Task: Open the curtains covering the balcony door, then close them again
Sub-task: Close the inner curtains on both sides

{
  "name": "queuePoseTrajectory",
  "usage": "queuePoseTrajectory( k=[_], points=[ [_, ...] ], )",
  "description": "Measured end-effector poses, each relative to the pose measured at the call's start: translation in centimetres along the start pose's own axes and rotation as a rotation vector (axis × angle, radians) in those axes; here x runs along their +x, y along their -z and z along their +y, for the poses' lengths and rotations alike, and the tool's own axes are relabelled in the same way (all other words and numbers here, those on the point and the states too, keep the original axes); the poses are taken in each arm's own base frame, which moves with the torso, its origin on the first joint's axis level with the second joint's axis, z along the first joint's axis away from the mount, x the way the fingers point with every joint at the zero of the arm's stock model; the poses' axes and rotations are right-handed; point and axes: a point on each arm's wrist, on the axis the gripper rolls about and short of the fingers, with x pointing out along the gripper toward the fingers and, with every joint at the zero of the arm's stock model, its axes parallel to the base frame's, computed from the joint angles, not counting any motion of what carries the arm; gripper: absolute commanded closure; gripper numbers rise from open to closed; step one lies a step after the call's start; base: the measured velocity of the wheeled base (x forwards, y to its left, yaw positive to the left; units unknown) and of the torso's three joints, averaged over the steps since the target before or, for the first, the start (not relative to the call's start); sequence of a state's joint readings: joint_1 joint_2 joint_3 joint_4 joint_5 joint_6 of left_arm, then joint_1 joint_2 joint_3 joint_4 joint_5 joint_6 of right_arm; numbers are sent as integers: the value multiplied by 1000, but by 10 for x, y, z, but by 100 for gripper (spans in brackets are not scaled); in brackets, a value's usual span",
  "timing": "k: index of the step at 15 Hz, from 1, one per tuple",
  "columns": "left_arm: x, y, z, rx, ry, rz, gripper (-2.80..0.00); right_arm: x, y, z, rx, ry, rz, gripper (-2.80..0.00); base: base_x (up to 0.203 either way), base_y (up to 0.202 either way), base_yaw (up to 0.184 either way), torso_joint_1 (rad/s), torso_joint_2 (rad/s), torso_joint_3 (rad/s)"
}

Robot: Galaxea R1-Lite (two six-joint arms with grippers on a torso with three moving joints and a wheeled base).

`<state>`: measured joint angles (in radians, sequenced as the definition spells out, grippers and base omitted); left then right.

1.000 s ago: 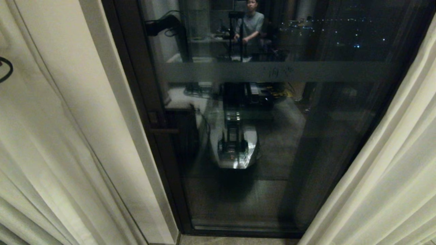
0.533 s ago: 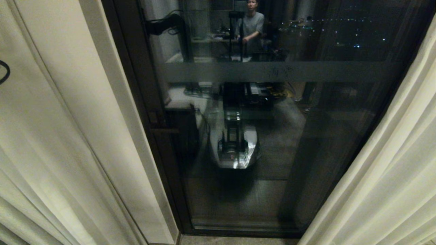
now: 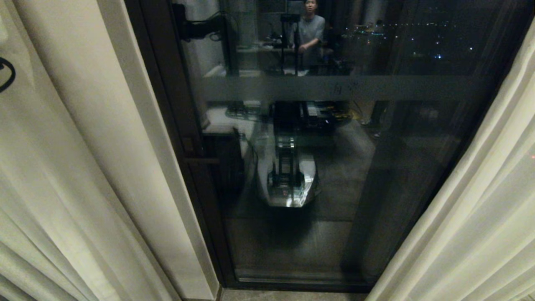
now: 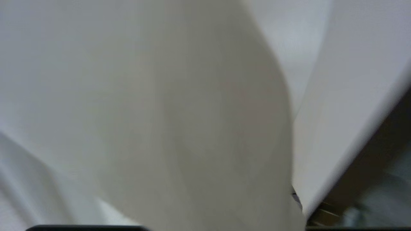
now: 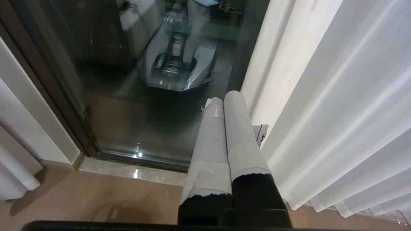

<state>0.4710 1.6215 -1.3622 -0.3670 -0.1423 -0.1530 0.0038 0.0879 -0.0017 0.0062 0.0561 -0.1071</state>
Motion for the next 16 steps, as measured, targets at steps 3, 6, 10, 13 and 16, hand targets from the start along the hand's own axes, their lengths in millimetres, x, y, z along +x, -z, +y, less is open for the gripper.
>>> queuePoseTrajectory(
  k=[3, 6, 10, 13, 16],
  points=[
    [-12, -6, -15, -3, 44, -15, 0, -4, 1, 0, 9, 10, -48, 0, 0, 0, 0, 0, 0, 0],
    [-25, -8, -26, -6, 79, -19, 0, -6, 2, 0, 18, 14, -74, 0, 0, 0, 0, 0, 0, 0],
    [-37, -7, -48, -15, 157, -12, 0, -6, 2, 1, 18, 15, -83, 0, 0, 0, 0, 0, 0, 0],
    [-44, -6, -67, -25, 232, -6, 0, -6, 2, 1, 18, 14, -85, 0, 0, 0, 0, 0, 0, 0],
    [-49, -6, -86, -33, 305, -6, 0, -6, 2, 1, 17, 14, -85, 0, 0, 0, 0, 0, 0, 0]
  ],
)
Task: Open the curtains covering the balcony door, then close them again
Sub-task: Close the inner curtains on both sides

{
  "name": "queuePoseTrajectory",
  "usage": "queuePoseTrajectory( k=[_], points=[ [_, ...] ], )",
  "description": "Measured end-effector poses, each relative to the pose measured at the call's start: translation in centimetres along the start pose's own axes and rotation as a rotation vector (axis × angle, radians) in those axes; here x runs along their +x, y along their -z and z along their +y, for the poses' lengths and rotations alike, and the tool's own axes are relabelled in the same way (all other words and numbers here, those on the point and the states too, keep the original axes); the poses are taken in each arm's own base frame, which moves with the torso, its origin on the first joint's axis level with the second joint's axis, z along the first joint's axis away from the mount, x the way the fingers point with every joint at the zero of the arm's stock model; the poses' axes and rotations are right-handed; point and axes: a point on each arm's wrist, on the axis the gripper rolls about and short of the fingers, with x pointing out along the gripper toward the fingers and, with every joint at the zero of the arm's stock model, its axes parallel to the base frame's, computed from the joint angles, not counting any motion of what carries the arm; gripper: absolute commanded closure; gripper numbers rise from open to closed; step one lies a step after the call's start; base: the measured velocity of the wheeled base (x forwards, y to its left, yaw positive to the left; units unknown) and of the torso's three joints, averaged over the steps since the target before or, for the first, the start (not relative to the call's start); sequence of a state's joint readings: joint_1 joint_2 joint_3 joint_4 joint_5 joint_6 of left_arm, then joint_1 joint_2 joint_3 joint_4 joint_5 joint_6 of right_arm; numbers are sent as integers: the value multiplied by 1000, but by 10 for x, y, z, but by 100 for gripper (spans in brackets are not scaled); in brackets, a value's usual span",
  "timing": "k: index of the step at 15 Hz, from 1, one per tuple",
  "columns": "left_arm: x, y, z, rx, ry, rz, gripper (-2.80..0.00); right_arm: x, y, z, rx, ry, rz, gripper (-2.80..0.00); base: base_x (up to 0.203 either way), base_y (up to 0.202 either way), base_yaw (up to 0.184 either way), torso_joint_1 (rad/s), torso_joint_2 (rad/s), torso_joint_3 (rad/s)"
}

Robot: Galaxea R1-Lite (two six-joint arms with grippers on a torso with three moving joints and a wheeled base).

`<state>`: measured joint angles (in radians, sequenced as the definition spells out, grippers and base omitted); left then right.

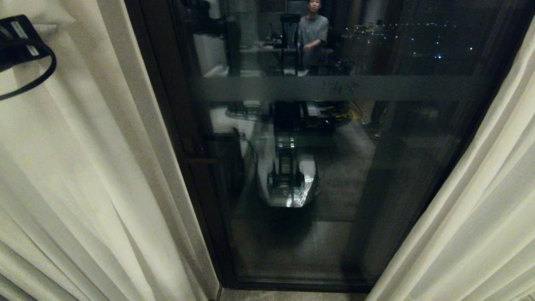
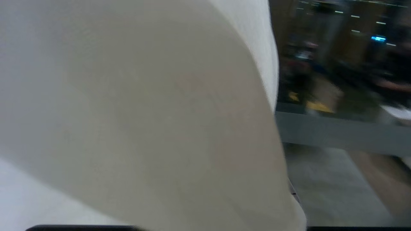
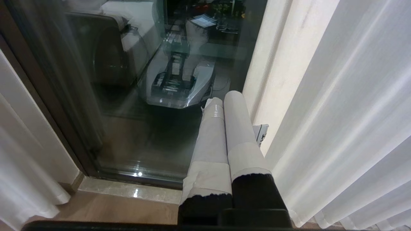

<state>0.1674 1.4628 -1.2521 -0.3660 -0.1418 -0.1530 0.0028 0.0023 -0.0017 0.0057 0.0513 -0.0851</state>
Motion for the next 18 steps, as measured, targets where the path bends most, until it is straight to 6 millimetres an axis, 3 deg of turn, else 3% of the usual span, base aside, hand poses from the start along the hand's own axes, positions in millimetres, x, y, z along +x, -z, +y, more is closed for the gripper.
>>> queuePoseTrajectory(
  k=[6, 18],
  points=[
    [1, 3, -29, -15, 110, 11, 0, 0, 0, 0, 0, 0, 0, 0, 0, 0, 0, 0, 0, 0],
    [-3, 4, -43, -22, 169, 17, 0, 0, 0, 0, 0, 1, -1, 0, 0, 0, 0, 0, 0, 0]
  ],
)
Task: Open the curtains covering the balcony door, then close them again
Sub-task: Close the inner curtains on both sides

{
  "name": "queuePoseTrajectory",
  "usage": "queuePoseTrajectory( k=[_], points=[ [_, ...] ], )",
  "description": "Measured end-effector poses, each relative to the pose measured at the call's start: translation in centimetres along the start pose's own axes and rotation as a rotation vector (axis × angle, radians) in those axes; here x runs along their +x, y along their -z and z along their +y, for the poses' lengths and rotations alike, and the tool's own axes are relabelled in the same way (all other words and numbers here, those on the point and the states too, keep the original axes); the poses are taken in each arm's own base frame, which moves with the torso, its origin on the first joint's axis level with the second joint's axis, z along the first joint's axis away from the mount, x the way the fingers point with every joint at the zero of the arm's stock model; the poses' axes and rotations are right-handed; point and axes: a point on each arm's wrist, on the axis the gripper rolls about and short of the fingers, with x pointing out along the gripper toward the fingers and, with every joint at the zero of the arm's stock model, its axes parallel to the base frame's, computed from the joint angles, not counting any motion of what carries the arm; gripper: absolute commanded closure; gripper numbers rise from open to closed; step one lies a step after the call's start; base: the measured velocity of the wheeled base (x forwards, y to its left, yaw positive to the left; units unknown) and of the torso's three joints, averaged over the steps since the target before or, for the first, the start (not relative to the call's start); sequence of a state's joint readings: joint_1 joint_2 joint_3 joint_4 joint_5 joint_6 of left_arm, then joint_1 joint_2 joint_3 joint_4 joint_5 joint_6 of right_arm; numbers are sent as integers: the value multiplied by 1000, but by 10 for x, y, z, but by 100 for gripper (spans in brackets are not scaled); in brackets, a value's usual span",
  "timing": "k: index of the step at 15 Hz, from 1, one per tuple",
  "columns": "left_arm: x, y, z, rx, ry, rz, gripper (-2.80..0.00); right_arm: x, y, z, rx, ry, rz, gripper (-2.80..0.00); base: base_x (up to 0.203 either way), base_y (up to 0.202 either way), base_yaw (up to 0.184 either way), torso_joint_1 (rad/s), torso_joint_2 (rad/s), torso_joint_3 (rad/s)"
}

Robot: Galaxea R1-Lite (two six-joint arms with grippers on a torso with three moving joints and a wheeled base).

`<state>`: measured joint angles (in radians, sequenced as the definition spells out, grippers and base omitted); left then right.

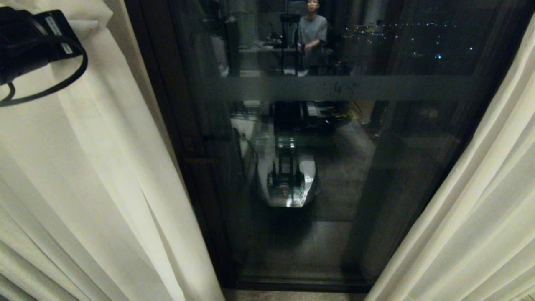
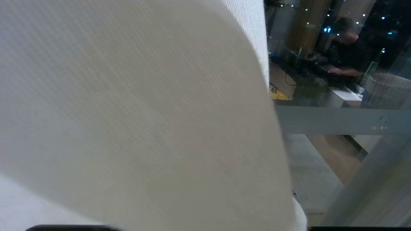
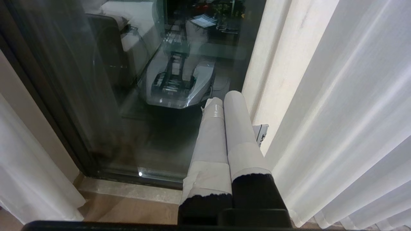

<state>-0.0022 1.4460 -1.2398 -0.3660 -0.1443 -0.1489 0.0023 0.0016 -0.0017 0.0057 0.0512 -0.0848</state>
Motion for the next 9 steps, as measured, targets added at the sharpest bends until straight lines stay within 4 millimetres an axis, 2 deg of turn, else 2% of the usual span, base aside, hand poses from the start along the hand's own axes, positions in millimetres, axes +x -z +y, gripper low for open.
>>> queuePoseTrajectory(
  k=[4, 9],
  points=[
    [-1, 0, -4, -1, 14, 0, 0, 0, 0, 0, 0, -1, -1, 0, 0, -22, 2, -1, -1, 1],
    [-3, 0, -11, -5, 41, -1, 0, 0, 0, 0, 0, 0, -1, 0, 0, -182, 3, 0, 2, 4]
  ],
)
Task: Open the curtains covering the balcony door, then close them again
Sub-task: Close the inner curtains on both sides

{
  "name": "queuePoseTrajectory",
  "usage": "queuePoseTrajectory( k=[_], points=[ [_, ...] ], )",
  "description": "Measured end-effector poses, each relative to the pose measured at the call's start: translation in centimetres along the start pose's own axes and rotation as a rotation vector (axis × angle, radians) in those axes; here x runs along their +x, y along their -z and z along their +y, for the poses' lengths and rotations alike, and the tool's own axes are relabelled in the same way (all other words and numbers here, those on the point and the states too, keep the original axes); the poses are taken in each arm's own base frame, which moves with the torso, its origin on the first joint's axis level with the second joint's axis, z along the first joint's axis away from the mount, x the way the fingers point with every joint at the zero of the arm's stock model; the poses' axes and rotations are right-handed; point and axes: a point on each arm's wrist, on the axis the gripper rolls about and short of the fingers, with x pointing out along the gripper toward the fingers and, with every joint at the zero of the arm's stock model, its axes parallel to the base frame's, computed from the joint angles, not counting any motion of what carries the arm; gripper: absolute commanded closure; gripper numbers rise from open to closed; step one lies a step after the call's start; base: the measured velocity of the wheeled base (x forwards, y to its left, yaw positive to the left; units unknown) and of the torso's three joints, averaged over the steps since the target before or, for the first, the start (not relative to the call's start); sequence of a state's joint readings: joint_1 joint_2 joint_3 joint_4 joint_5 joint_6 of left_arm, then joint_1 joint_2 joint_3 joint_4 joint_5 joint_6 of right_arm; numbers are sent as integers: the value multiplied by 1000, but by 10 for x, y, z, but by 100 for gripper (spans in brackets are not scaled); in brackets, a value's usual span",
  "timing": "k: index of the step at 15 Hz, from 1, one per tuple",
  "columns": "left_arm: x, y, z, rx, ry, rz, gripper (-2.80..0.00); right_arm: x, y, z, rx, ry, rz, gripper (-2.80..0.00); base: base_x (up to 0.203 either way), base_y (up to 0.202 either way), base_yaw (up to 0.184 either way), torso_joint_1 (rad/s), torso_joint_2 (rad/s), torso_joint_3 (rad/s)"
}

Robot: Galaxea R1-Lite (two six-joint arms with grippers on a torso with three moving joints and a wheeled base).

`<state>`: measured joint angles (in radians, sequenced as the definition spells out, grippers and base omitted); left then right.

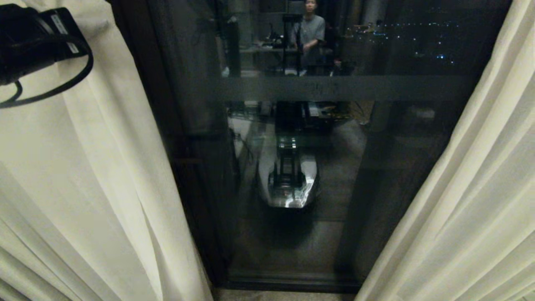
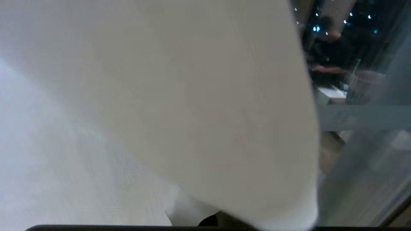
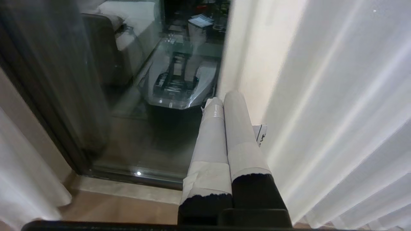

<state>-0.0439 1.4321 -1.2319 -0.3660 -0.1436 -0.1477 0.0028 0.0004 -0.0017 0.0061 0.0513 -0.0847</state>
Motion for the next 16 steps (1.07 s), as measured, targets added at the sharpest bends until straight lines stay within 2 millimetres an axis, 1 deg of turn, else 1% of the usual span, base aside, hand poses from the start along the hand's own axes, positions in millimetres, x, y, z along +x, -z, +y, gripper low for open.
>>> queuePoseTrajectory(
  k=[16],
  points=[
    [-4, 1, -3, -2, 9, 3, 0, 0, 0, 0, 0, 0, 0, 0, 0, -190, 1, 2, 3, 3]
  ],
)
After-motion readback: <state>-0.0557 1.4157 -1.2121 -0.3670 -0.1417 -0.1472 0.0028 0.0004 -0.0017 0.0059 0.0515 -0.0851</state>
